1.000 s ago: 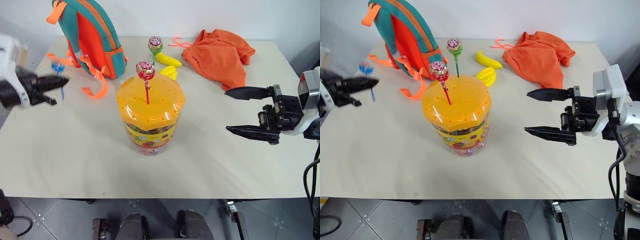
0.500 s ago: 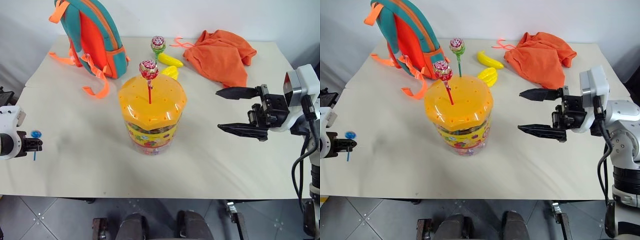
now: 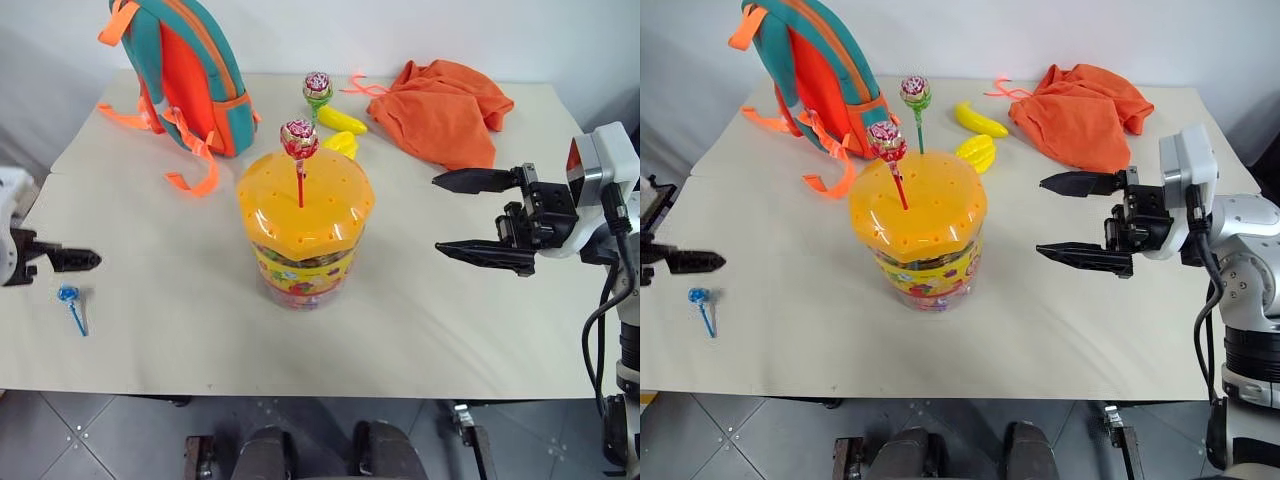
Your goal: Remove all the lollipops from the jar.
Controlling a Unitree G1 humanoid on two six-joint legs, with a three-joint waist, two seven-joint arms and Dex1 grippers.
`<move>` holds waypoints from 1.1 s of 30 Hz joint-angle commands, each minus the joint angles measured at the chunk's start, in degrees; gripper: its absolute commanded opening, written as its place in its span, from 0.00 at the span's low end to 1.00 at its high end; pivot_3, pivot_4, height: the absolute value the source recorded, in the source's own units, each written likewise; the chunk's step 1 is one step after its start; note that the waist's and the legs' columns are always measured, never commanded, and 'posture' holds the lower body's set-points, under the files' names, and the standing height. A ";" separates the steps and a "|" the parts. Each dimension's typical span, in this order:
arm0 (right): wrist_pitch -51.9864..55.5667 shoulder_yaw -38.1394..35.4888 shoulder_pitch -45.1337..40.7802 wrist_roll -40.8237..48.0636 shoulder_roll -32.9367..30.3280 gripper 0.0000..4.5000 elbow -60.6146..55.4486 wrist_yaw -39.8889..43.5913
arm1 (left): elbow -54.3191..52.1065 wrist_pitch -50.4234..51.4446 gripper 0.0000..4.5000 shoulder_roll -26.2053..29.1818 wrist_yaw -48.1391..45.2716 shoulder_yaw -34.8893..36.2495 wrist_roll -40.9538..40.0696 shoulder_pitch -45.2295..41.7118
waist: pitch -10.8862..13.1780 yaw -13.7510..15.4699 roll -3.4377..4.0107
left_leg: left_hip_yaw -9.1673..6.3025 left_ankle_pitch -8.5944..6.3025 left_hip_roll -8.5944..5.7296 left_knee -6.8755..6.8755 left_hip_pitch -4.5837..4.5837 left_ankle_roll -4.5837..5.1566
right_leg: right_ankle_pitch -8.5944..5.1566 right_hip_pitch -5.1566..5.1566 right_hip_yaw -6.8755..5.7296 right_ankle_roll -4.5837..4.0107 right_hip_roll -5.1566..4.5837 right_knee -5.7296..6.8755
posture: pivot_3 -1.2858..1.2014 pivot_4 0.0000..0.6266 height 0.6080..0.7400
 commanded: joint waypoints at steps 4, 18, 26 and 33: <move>-0.62 -2.60 -1.49 0.86 -1.47 1.00 -1.42 0.24 | -8.52 -21.46 0.99 -8.64 -13.64 5.05 -8.01 -3.79 | 0.00 -0.25 0.00 | 0.03 0.00 0.01 0.02 0.00 0.00 | 0.00 0.00 0.00 0.00 -0.01 0.01 | 0.52 0.24 1.00; 0.67 -6.00 1.32 3.20 -2.27 1.00 -6.29 -2.62 | -2.97 -47.55 0.99 -31.14 -36.93 -3.73 -15.58 -12.89 | -0.02 -0.07 -0.02 | -0.01 -0.01 -0.05 0.13 -0.01 0.04 | 0.00 0.03 -0.06 0.00 -0.06 0.06 | 0.52 0.24 1.00; 0.63 -7.05 3.43 3.61 -2.24 1.00 -8.21 -4.44 | 1.77 -51.54 0.95 -38.17 -40.03 -13.63 -10.57 -18.30 | -0.02 -0.28 -0.02 | -0.10 -0.01 -0.07 0.11 -0.01 0.05 | 0.00 0.05 -0.12 0.00 -0.05 0.06 | 0.52 0.24 1.00; 0.81 -8.47 5.11 4.33 -2.75 1.00 -9.73 -5.95 | 3.79 -52.40 0.54 -39.03 -39.67 -13.84 -9.60 -20.34 | -0.02 0.00 -0.02 | -0.61 -0.02 -0.10 0.18 -0.01 0.06 | 0.00 0.13 -0.17 0.00 -0.10 0.06 | 0.52 0.24 1.00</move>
